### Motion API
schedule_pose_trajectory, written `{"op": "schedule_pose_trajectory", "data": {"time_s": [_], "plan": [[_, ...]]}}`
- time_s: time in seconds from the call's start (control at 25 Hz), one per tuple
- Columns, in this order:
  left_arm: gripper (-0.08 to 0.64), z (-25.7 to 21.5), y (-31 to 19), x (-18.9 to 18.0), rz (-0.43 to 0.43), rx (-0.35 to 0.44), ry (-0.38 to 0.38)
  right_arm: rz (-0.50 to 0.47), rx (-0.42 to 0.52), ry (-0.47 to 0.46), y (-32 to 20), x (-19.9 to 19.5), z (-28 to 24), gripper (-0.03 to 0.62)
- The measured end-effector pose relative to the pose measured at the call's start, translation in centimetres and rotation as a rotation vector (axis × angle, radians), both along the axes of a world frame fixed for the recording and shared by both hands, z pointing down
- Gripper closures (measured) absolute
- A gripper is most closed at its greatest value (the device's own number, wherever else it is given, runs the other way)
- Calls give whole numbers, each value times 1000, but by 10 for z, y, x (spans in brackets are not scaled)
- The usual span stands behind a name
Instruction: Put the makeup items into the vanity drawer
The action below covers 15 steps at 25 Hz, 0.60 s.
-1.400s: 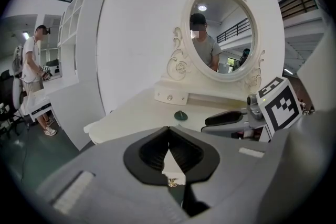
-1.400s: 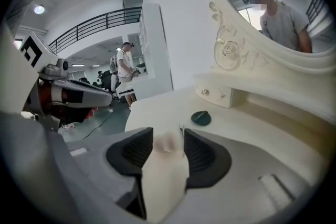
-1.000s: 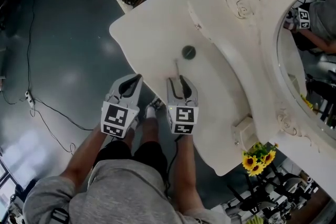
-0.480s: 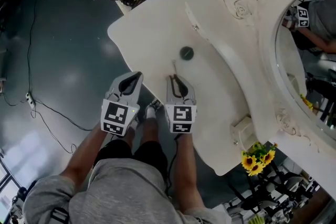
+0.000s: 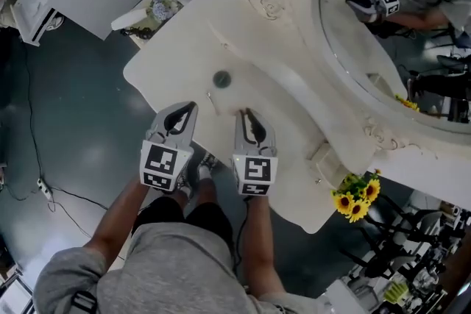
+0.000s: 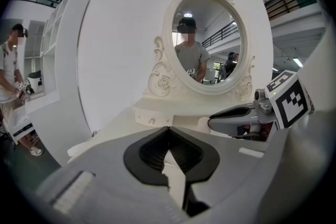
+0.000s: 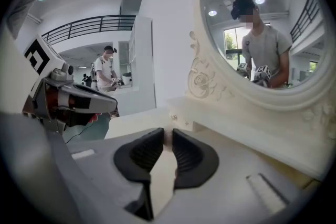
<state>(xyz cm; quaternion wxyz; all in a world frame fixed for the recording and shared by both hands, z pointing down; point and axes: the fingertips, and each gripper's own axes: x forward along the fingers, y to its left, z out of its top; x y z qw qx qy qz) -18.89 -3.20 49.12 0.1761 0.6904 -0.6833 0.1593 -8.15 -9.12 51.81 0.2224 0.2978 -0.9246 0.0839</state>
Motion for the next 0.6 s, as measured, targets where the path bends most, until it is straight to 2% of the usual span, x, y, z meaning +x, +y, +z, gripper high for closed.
{"op": "schedule_pose_trajectory", "data": {"time_s": [0.24,0.6], "plan": [[549,-21,-34,58,144,49,-3,158,61,-25,-17,65,-33,532],[549,-40,-73,159,377,106,-1,435,109,-11,-28,185,-49,532]]}}
